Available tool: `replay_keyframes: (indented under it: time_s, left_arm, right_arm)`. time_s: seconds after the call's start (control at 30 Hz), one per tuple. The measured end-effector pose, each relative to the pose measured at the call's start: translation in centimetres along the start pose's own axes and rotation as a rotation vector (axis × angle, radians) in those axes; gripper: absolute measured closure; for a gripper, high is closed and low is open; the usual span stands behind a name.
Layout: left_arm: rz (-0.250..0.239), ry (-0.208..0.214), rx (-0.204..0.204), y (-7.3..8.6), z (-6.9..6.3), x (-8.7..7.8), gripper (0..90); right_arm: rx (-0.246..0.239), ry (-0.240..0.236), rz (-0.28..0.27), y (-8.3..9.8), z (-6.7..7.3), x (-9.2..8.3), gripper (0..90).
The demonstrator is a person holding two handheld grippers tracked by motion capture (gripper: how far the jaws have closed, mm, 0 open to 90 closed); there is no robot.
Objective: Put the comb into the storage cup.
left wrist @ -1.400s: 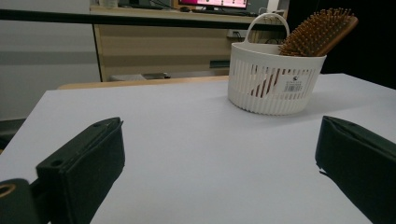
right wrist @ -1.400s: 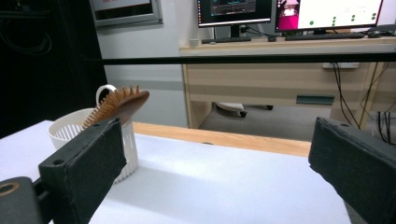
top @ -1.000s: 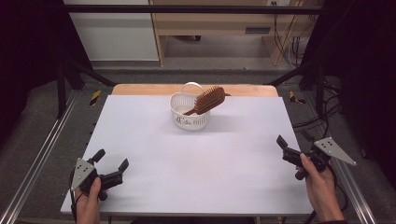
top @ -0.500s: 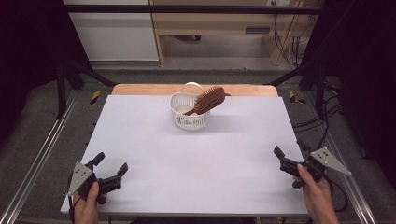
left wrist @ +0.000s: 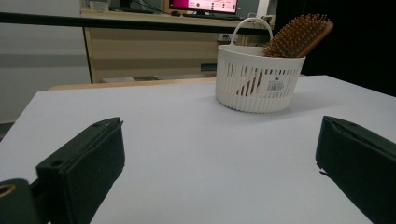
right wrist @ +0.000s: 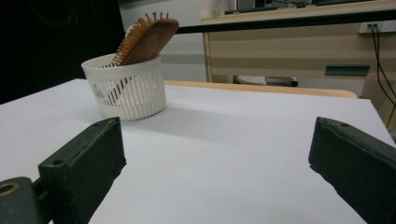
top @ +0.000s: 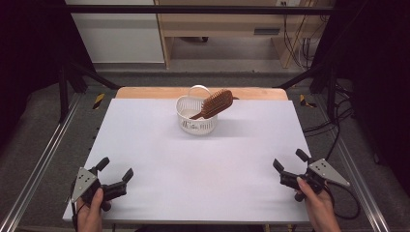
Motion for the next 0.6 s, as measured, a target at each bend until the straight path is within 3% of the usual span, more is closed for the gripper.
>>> replay_keyframes:
  time_s: [0.3,0.6]
  left_arm:
    - [0.003,-0.001,0.011,0.0,0.0,0.1,1.4]
    - [-0.014,0.004,-0.003,-0.1,0.2,0.0,1.4]
  right_arm:
    - [-0.022,-0.053,0.013,0.7,1.6,1.0,3.6]
    - [-0.082,-0.086,-0.004,0.9,2.9,1.8,3.6]
Point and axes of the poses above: each handheld gripper's, and its own axes: x roughly forward along the jaws, y roughly out of its underside, z roughly to its left, the point moved 2 cm from there along x, roughly forward along the jaws, and after that the axes turned 5 degrees about -x, right-handed, at the moved point
